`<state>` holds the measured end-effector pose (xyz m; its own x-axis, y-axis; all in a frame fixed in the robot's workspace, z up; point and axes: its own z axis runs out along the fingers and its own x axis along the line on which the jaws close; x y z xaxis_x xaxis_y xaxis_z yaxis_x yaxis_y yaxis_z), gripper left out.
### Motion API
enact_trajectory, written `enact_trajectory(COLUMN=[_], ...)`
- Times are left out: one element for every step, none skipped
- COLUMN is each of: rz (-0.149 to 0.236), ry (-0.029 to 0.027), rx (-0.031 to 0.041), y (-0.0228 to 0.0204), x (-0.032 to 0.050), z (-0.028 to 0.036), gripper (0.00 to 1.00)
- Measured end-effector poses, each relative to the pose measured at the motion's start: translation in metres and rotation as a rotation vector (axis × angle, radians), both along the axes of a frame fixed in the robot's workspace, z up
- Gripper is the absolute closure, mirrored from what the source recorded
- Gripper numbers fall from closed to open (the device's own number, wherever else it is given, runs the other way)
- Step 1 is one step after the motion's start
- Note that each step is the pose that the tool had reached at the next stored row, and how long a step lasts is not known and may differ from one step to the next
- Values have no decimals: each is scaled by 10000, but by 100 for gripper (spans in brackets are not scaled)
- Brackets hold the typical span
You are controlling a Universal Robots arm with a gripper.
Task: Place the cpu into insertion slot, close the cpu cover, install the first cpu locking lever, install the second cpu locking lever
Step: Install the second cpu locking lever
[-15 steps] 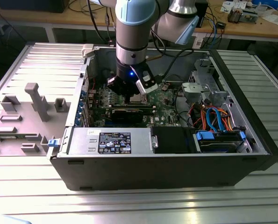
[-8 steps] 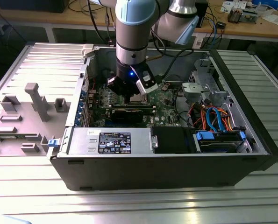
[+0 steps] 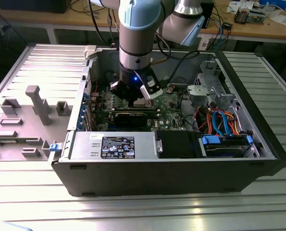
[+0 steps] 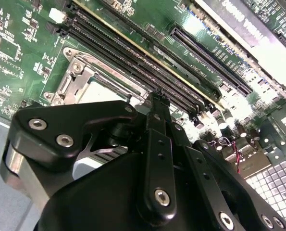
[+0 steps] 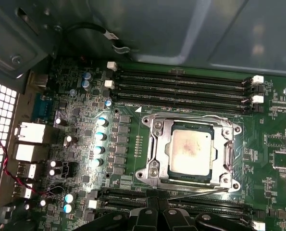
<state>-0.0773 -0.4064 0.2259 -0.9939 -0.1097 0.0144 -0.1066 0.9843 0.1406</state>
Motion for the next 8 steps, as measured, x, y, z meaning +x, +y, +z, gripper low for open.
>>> enact_trajectory(rz=[7, 14, 20, 25, 28, 39, 54, 67], ry=[-1, 0, 0, 0, 1, 0, 2, 2], rx=[5, 3, 3, 5, 3, 9, 17, 31], y=[-8, -13, -17, -19, -20, -22, -25, -26], x=[-2, -3, -3, -3, -3, -5, -7, -9], z=[-3, -4, -4, -4, -5, -10, -17, -26], gripper=[89, 89, 89, 89, 89, 89, 89, 89])
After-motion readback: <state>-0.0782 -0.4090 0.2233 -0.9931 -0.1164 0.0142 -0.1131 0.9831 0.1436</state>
